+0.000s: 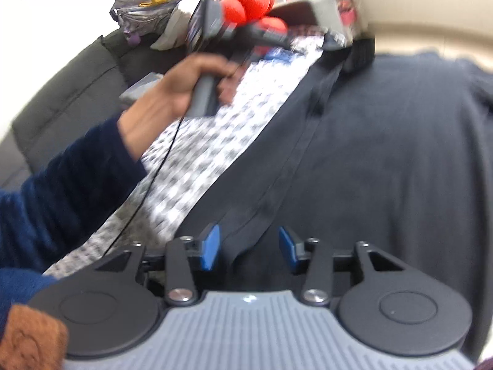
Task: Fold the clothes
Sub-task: 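Fold the grasped T-shirt side inward with both grippers toward the shirt middle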
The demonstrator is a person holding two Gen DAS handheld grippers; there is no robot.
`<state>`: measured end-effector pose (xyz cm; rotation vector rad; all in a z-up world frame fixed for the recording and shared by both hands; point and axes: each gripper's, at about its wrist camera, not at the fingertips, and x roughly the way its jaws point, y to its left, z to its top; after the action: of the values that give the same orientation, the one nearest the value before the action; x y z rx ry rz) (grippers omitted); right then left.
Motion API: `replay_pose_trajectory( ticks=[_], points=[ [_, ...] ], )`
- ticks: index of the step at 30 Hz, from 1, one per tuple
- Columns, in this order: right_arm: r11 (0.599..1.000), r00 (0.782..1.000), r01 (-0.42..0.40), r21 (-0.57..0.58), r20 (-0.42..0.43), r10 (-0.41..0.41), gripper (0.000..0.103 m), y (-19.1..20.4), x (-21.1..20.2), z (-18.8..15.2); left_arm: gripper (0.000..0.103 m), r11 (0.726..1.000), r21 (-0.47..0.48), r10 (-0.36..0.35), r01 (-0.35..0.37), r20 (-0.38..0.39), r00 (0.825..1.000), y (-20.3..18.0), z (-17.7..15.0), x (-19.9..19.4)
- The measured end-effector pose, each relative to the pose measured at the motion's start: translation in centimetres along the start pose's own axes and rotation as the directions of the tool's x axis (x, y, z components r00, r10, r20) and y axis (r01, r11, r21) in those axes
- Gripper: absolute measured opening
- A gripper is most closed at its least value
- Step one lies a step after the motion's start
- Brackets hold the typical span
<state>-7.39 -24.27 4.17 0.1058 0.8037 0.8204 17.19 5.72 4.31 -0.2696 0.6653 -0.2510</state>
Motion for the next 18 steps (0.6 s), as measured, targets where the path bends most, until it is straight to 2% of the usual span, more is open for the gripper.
replay_pose_trajectory(
  ticks=[4, 7, 9, 13, 16, 18],
  points=[
    [0.991, 0.993, 0.113, -0.078, 0.026, -0.111, 0.048, -1.2, 1.9, 4.3, 0.036, 0.998, -0.056, -0.018, 0.017, -0.023, 1.000, 1.6, -2.0, 0.2],
    [0.952, 0.969, 0.246, -0.183, 0.048, -0.241, 0.048, -2.0, 4.9, 8.3, 0.037, 1.000, -0.020, -0.010, 0.010, 0.009, 1.000, 1.3, -3.0, 0.4],
    [0.920, 0.951, 0.308, -0.242, 0.066, -0.301, 0.048, -2.5, 7.2, 10.9, 0.040, 0.999, -0.037, -0.028, 0.029, 0.049, 0.998, 1.6, -3.7, 0.4],
    [0.867, 0.932, 0.363, -0.341, 0.112, -0.346, 0.048, -4.6, 12.2, 16.2, 0.041, 0.992, -0.094, -0.072, 0.081, 0.090, 0.993, 2.7, -4.2, 0.2],
    [0.834, 0.922, 0.383, -0.396, 0.109, -0.372, 0.048, -5.9, 16.2, 19.3, 0.037, 0.966, -0.204, -0.135, 0.156, 0.116, 0.984, 4.7, -4.5, 0.2],
    [0.819, 0.918, 0.388, -0.423, 0.096, -0.385, 0.048, -6.7, 18.8, 21.0, 0.034, 0.959, -0.228, -0.145, 0.170, 0.125, 0.982, 5.2, -4.7, 0.2]
  ],
)
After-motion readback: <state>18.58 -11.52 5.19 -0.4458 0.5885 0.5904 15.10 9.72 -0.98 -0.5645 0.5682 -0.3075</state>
